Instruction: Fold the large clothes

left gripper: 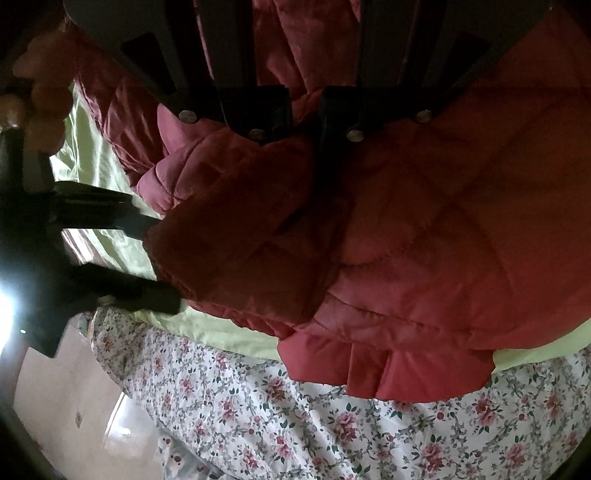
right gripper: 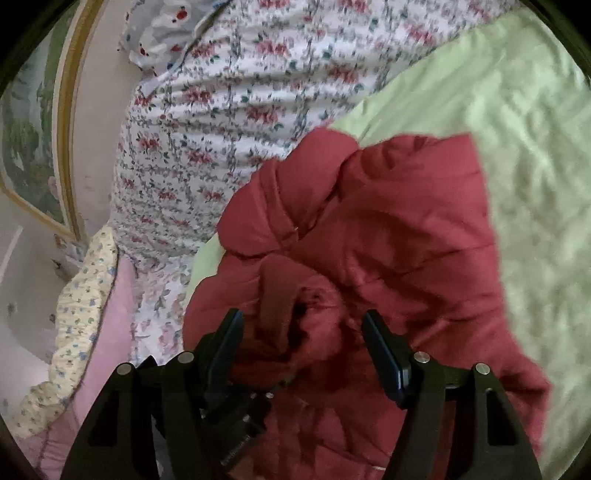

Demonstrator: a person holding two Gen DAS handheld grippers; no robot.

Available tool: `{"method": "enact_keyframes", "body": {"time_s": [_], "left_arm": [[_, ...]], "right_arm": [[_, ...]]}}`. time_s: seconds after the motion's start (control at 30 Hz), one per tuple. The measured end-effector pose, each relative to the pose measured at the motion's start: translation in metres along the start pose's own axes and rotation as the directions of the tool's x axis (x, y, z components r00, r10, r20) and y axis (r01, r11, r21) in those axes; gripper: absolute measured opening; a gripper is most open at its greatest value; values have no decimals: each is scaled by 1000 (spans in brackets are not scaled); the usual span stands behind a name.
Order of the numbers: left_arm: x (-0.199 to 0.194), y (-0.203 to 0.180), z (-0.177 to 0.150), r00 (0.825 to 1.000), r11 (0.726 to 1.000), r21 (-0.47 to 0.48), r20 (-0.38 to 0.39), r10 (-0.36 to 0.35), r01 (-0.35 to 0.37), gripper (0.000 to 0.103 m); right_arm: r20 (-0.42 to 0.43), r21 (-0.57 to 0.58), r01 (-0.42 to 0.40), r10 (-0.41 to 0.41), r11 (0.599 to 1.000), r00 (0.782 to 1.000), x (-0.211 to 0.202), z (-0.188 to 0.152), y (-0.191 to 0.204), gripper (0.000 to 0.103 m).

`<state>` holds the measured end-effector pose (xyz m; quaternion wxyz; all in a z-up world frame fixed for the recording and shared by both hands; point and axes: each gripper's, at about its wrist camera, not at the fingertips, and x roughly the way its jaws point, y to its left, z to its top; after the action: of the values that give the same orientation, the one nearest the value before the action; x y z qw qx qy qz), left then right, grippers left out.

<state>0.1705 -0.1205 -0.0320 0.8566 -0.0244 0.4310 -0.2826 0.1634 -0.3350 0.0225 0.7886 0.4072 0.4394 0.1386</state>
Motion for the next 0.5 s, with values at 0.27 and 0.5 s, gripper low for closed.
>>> {"method": "enact_keyframes", "body": {"time_s": [0.27,0.5], "left_arm": [[-21,13,-5,993,993,-45,-36,-111,109,20],[-65,30,1,995,995,-30,19,-100,100,20]], "right_arm": [[24,-45,67,-66,997,998,-4,0,-3,13],[111,-153,214,-199,965,974,-17,8,5,10]]}}
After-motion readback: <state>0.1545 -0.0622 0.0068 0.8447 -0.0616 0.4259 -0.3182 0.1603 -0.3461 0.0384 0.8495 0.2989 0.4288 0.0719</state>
